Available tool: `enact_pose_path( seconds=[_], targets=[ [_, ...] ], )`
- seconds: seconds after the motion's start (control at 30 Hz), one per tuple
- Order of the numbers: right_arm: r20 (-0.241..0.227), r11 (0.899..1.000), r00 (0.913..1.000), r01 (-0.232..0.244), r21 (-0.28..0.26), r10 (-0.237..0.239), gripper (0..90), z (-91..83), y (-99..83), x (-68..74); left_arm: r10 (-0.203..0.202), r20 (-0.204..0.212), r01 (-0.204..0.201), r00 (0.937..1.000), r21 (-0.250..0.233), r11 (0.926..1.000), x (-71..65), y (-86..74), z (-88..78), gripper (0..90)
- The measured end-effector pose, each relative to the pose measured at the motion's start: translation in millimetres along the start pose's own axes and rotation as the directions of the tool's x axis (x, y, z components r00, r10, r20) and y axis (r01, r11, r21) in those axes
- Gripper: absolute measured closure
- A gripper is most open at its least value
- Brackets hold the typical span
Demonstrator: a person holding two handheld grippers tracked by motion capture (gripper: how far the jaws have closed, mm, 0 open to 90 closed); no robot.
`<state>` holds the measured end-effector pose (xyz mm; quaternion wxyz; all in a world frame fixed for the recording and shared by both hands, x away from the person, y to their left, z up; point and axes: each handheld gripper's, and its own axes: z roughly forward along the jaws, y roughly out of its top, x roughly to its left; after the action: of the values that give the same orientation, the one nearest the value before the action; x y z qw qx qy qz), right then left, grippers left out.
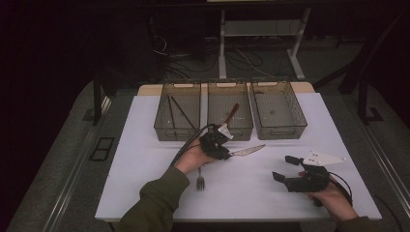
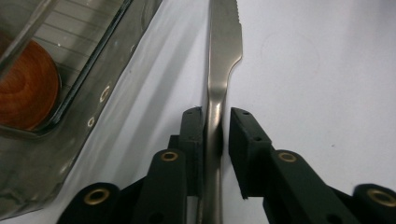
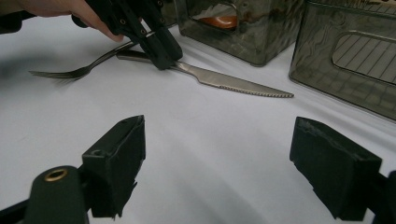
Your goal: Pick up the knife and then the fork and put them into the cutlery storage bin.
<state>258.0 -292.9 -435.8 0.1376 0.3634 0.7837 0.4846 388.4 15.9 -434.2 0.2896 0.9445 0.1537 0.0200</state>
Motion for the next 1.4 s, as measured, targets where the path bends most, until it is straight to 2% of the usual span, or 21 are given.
enact_pose_path(
  seconds=[0.13,0.17,0.27,0.43,0.5,0.53,0.57,0.6,0.63,0.73,0.8,0.9,0.93,0.97,1.03,1.13,1.2,1.4],
  targets=[
    [0.001,1.0,1.0,-0.002,0.003,0.002,17.6,0.1,-0.4,0.3,0.014,-0.002,-0.014,0.9999,-0.017,0.9998,-0.2,-2.5,0.6,77.5],
    [0.001,1.0,1.0,0.0,0.005,0.0,17.6,0.3,-0.4,0.3,0.029,-0.003,-0.029,0.9996,-0.017,0.9994,-0.3,-3.4,0.3,78.0],
    [-0.001,1.0,1.0,0.0,0.008,0.0,17.6,1.0,-0.3,0.7,0.028,-0.004,-0.029,0.9996,-0.036,0.9989,-0.9,-5.6,0.8,79.0],
    [-0.003,1.0,1.0,0.0,0.013,0.0,17.6,1.6,-0.6,1.4,0.046,-0.006,-0.046,0.9989,-0.035,0.9983,-1.1,-5.7,0.6,79.2],
    [-0.001,1.0,1.0,-0.002,0.014,0.002,17.6,1.5,-0.8,1.0,0.045,-0.008,-0.046,0.9989,-0.038,0.9983,-1.4,-6.5,0.3,79.3],
    [0.001,1.0,1.0,-0.001,0.013,0.001,17.6,1.4,-1.0,0.7,0.031,-0.004,-0.031,0.9995,-0.053,0.9981,-1.8,-7.6,0.8,79.3],
    [0.001,1.0,1.0,-0.004,0.013,0.004,17.6,1.1,-1.0,0.6,0.037,-0.002,-0.037,0.9993,-0.063,0.9973,-0.7,-8.8,0.6,79.3],
    [0.002,1.0,1.0,-0.006,0.013,0.006,17.6,0.8,-0.9,0.5,0.014,0.006,-0.014,0.9999,-0.07,0.9975,-1.9,-9.9,0.7,79.3],
    [0.002,1.0,1.0,-0.007,0.012,0.007,17.6,0.7,-0.9,0.5,0.038,0.003,-0.037,0.9993,-0.072,0.9967,0.3,-10.1,0.2,79.3],
    [0.0,1.0,1.0,-0.009,0.013,0.009,17.6,0.3,-0.9,0.4,0.024,0.007,-0.023,0.9997,-0.088,0.9958,0.2,-11.4,0.2,79.2],
    [0.002,1.0,1.0,-0.004,0.008,0.004,17.6,0.1,-0.9,-0.2,0.03,0.006,-0.03,0.9995,-0.08,0.9964,-0.6,-10.8,-1.0,79.2],
    [0.001,1.0,1.0,-0.006,0.009,0.006,17.7,-0.3,-0.8,-0.9,0.022,0.03,-0.02,0.9993,-0.089,0.9958,-6.0,-9.9,-1.8,79.2],
    [0.0,1.0,1.0,-0.007,0.008,0.007,17.7,-0.5,-0.8,-1.0,0.053,0.022,-0.051,0.9983,-0.08,0.9955,-6.3,-8.9,-2.9,79.2],
    [0.0,1.0,1.0,-0.009,0.007,0.009,17.7,-0.6,-0.8,-0.9,0.03,0.028,-0.027,0.9992,-0.087,0.9958,-10.0,-8.8,-3.2,79.2],
    [0.0,1.0,1.0,-0.008,0.006,0.008,17.7,-0.7,-0.6,-0.6,0.048,0.03,-0.045,0.9984,-0.089,0.995,-11.3,-7.2,-6.7,79.2],
    [0.001,1.0,1.0,-0.008,0.007,0.008,17.7,-0.7,-0.4,-0.2,0.032,0.043,-0.026,0.9986,-0.134,0.9906,-14.9,-5.0,-13.4,79.1],
    [-0.001,1.0,1.0,-0.01,0.007,0.01,17.9,-0.9,-0.2,-0.3,0.042,0.051,-0.034,0.9978,-0.154,0.9874,-15.3,-3.6,-19.7,79.1],
    [-0.007,1.0,0.9996,-0.026,0.004,0.026,17.9,-3.2,2.6,-1.0,0.022,0.071,-0.003,0.9972,-0.256,0.9667,-18.7,-1.2,-40.1,79.1]
  ],
)
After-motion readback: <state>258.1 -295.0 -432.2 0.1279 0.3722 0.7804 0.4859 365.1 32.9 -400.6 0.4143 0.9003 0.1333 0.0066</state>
